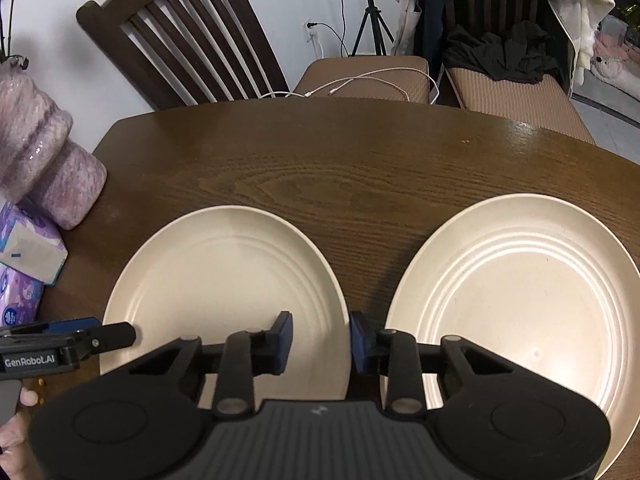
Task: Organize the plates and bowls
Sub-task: 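Close the left gripper on the cream plate rim while the right gripper closes beside it, then lift the cream plate with both grippers and carry it toward the bowls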
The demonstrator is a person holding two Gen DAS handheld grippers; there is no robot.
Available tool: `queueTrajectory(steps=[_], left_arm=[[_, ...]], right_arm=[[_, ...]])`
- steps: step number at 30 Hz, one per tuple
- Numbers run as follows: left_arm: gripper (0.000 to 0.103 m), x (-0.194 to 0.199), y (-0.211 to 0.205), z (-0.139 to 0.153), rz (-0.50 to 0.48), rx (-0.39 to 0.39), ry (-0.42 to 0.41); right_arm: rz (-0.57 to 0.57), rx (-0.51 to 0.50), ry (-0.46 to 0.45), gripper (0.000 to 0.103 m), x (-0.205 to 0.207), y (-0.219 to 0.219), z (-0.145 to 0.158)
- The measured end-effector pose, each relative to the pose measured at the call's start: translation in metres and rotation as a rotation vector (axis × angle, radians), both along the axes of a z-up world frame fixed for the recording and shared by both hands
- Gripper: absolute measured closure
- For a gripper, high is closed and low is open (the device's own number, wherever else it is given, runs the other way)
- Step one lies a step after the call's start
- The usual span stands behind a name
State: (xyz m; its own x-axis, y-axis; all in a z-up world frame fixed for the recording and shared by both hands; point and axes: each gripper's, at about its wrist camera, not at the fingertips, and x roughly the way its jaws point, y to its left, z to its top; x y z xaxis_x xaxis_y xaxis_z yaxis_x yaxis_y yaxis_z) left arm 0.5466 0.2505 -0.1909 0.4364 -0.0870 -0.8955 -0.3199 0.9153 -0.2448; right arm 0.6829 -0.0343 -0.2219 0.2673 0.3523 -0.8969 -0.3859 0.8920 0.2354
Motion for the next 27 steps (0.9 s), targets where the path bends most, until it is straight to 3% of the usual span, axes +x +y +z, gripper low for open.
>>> queueTrajectory(steps=[3,5,8,27], left_arm=[[0.063,0.001,-0.001,0.000,0.001,-0.007,0.011],[0.082,0.001,-0.002,-0.001,-0.001,-0.018,0.024],[0.090,0.004,-0.002,-0.001,-0.011,-0.027,0.024],[0.091,0.004,-0.003,0.010,0.007,0.019,-0.004]], right_arm=[[0.002,-0.011,0.011,0.081,0.000,-0.001,-0.002],[0.000,-0.014,0.018,0.085,-0.001,-0.002,-0.003],[0.001,-0.024,0.030,0.090,-0.002,-0.003,-0.006],[-0.008,-0.005,-0.013,0.095,-0.007,-0.001,0.004]])
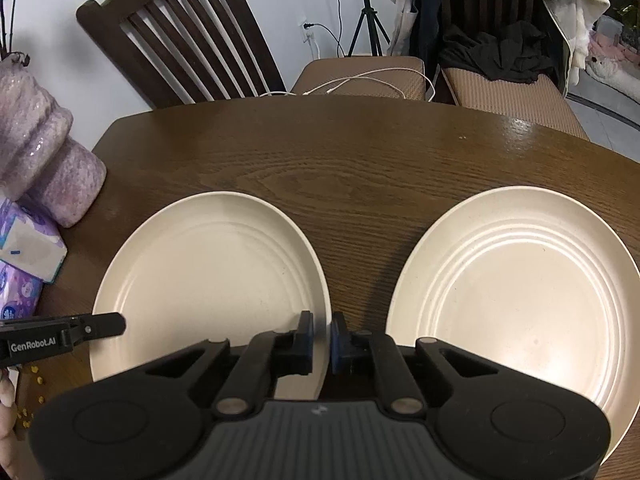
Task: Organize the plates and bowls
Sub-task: 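Lift the cream plate with both grippers and carry it toward the bowls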
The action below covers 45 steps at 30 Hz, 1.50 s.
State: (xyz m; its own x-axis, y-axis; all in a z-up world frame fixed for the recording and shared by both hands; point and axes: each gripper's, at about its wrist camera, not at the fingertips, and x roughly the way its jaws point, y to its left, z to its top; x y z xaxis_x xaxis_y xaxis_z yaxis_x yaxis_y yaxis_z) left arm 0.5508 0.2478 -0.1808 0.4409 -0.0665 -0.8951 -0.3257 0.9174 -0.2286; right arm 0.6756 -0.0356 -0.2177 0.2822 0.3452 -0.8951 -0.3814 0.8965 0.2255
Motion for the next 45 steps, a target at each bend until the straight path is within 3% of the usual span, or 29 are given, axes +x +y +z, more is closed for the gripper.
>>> queueTrajectory(steps=[22,45], left_arm=[[0.091,-0.020,0.010,0.062,0.032,0.049,-0.083],[0.091,-0.074,-0.004,0.118,0.026,0.068,-0.139]], right_arm=[[-0.034,0.056,-0.054,0.094,-0.012,0.014,0.050],[-0.056,0.088,-0.092,0.094,-0.068,-0.003,0.102]])
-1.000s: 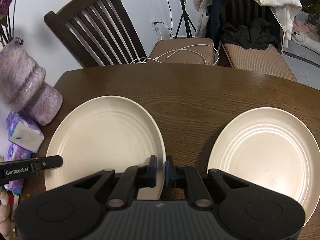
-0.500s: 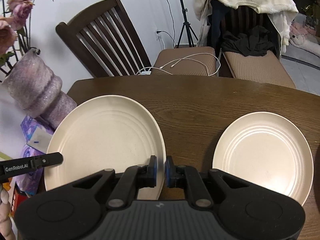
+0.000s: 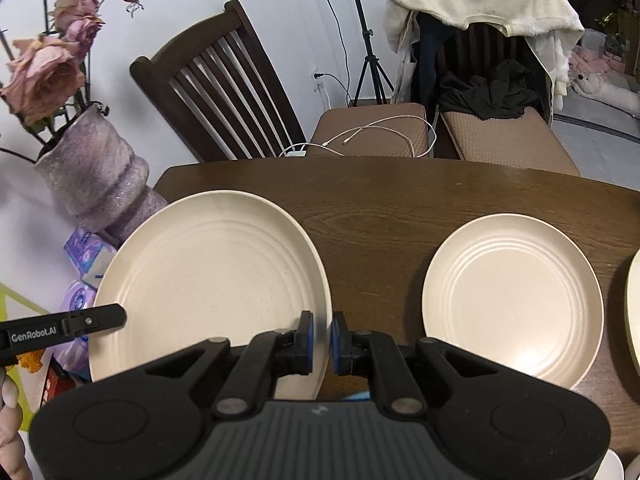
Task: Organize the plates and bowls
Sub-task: 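Lift the cream plate with both grippers and carry it toward the bowls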
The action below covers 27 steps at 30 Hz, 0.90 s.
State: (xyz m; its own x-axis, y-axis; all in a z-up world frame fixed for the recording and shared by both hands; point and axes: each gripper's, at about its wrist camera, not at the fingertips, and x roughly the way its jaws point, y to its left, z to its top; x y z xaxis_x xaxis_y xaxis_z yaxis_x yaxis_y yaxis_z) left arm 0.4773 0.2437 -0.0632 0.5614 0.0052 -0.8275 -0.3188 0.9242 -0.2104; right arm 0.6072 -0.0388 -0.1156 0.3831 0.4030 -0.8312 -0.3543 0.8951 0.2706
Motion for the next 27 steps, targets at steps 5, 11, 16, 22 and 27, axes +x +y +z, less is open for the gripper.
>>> queueTrajectory(steps=[5,11,16,22,27], left_arm=[[0.091,-0.016,-0.004,0.008,-0.001,0.002,-0.007],[0.091,-0.038,-0.010,0.018,-0.002,0.003,-0.013],[0.091,-0.057,-0.015,0.028,-0.002,0.005,-0.022],[0.091,-0.081,-0.027,0.041,-0.009,0.007,-0.031],[0.091,-0.099,-0.037,0.049,-0.017,0.010,-0.034]], right_arm=[[-0.003,0.005,-0.006,0.094,-0.018,-0.005,0.008],[-0.007,0.009,-0.014,0.094,-0.039,-0.010,0.018],[-0.006,0.011,-0.021,0.094,-0.060,-0.017,0.027],[-0.014,0.014,-0.033,0.094,-0.086,-0.027,0.039],[-0.023,0.019,-0.037,0.094,-0.105,-0.039,0.050]])
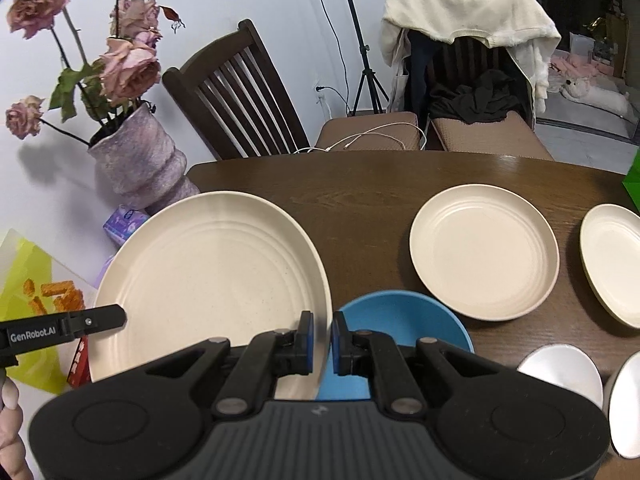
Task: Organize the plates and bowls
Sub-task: 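Lift the cream plate with both grippers and carry it toward the bowls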
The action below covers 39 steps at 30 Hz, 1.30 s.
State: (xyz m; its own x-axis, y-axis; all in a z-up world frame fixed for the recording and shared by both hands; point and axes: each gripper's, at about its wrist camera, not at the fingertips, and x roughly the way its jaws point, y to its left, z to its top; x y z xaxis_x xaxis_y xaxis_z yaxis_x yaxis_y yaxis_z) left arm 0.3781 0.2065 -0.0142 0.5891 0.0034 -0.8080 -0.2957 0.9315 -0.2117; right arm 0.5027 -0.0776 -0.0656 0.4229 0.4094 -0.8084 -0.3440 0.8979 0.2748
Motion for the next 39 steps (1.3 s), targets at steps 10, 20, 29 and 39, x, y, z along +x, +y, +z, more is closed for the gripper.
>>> queueTrajectory(steps=[10,20,29,39], left_arm=[[0.091,-0.035,-0.021,0.016,-0.019,-0.004,-0.020],[0.091,-0.063,-0.050,0.029,-0.059,0.006,-0.033],[0.091,-0.082,-0.078,0.035,-0.111,0.002,-0.040],[0.091,-0.098,-0.112,0.034,-0.177,-0.004,-0.038]], right_arm=[[-0.015,0.004,-0.017,0.094,-0.040,-0.025,0.019],[-0.050,0.006,-0.043,0.094,-0.076,-0.053,0.037],[-0.101,0.008,-0.065,0.094,-0.107,-0.084,0.049],[-0.155,-0.003,-0.068,0.094,-0.141,-0.121,0.052]])
